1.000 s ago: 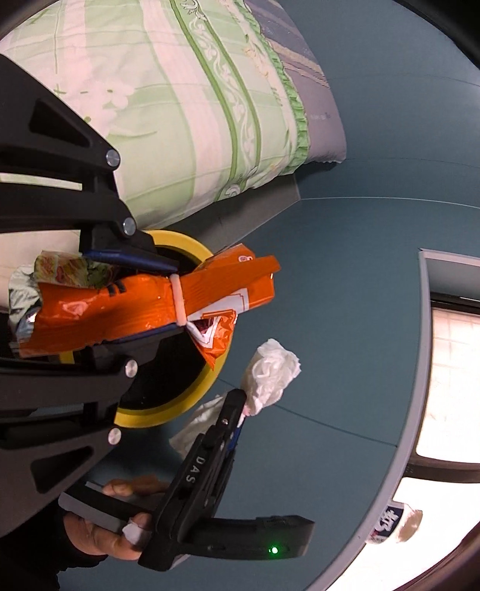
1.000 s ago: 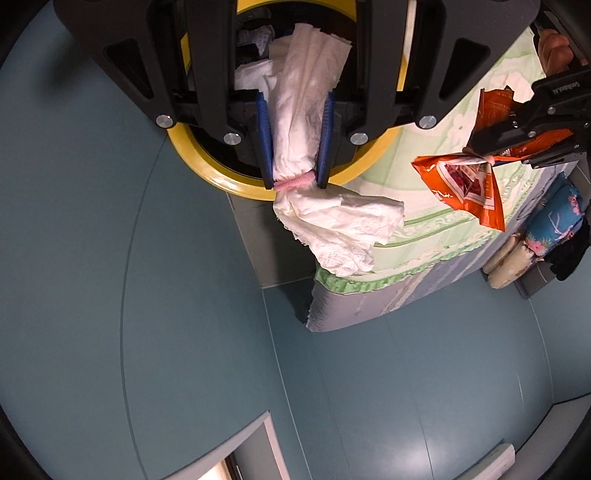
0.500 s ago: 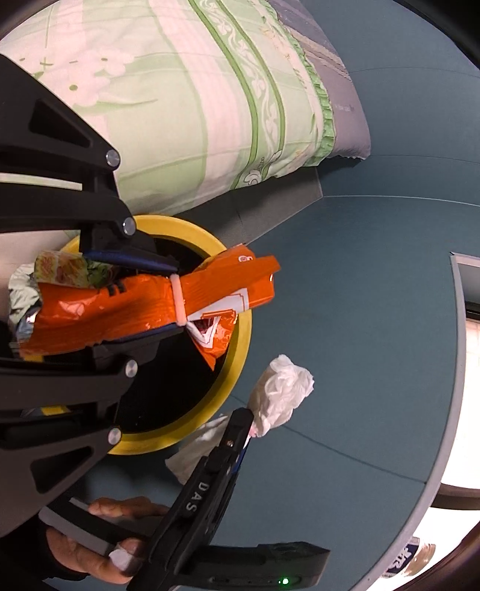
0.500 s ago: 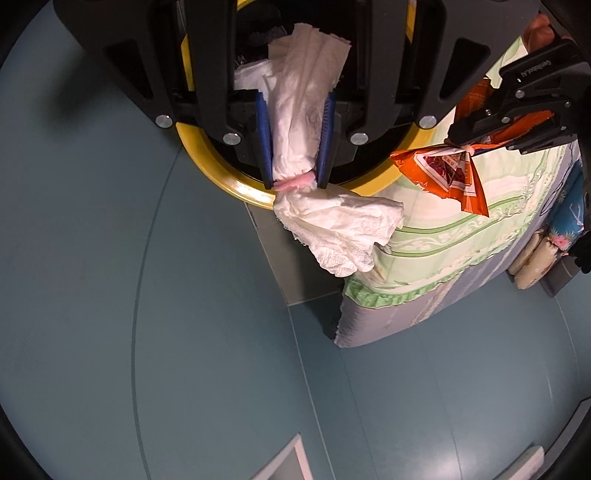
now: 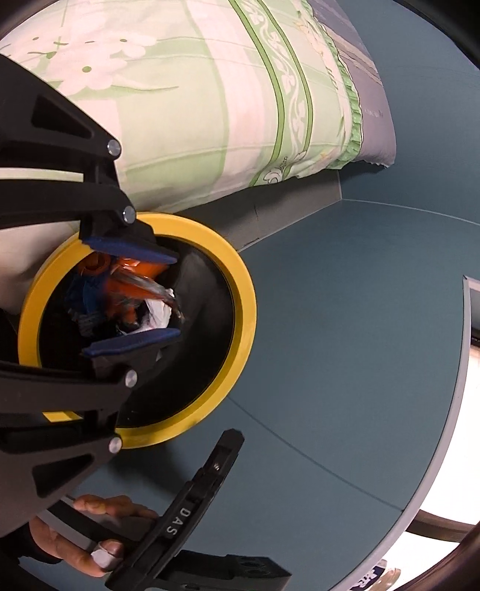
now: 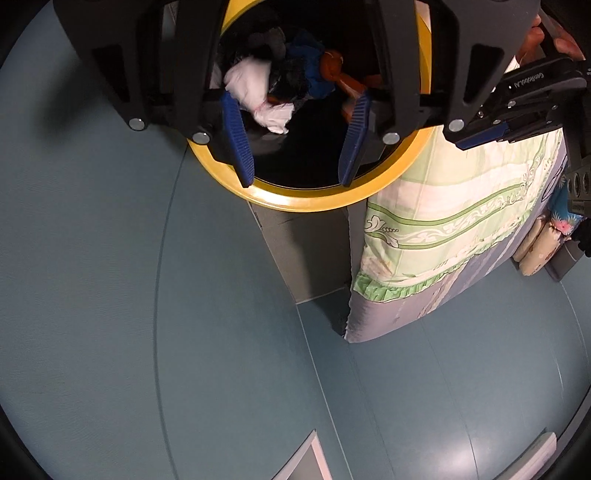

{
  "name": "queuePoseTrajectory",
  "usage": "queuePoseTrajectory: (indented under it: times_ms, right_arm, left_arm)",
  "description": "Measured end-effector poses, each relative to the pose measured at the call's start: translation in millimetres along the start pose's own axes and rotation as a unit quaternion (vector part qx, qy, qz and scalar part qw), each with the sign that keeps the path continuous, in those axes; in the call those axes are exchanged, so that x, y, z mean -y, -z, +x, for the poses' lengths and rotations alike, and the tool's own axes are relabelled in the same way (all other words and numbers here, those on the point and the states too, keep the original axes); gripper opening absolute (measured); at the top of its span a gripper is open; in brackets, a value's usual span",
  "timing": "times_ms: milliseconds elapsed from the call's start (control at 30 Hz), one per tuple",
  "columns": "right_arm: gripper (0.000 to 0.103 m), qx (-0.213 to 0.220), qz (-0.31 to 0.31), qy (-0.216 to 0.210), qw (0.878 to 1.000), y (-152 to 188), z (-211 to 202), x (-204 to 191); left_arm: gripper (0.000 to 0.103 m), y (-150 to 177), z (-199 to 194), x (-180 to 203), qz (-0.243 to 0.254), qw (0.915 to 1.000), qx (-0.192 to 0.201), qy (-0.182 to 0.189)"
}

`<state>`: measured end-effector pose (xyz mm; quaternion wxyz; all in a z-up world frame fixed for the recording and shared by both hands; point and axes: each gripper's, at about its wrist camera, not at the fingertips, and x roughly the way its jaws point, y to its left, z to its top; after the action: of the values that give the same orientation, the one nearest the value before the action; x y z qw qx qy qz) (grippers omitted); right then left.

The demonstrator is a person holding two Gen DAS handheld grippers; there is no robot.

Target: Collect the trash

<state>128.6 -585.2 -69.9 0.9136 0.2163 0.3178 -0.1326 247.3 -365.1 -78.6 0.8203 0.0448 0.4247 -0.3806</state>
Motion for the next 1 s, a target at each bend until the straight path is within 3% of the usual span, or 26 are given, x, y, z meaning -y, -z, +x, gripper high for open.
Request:
queuePoseTrajectory:
  times_ms: [267, 400, 533, 733, 900, 1000]
  right_arm:
    - [0.045, -0.002, -0.001, 0.001, 1.0, 2.8, -10.1, -8.7]
    - [0.045, -0.003, -0.015, -0.009, 1.0, 11.5, -22.9, -29.9]
    - [0.045, -0.011, -0.053, -0.05, 0.997, 22.6, -33.8, -81.0]
    - [0.046, -0.02, -0.118, -0.112, 0.986, 41.8, -44.8, -171.3]
    - [0.061, -0.013, -0.159, -0.136, 0.978, 60.6, -54.8, -231.3]
    - [0.072, 0.0, -0.174, -0.137, 0.975, 71.6, -63.0, -255.8]
  left_arm:
    - [0.034, 6.8, -28.4, -9.8, -0.004, 0.9997, 0.021, -0.01]
    - [0.034, 19.0, -58.7, -35.4, -0.016, 0.9983, 0.041, -0.037]
    - [0.034, 43.4, -97.2, -74.0, -0.04, 0.9946, 0.056, -0.078]
    - [0.034, 92.2, -164.1, -136.5, -0.089, 0.9812, 0.075, -0.154]
    - [0.036, 127.1, -221.7, -169.2, -0.13, 0.97, 0.103, -0.177]
    - [0.047, 147.0, -249.3, -170.8, -0.137, 0.9635, 0.13, -0.19]
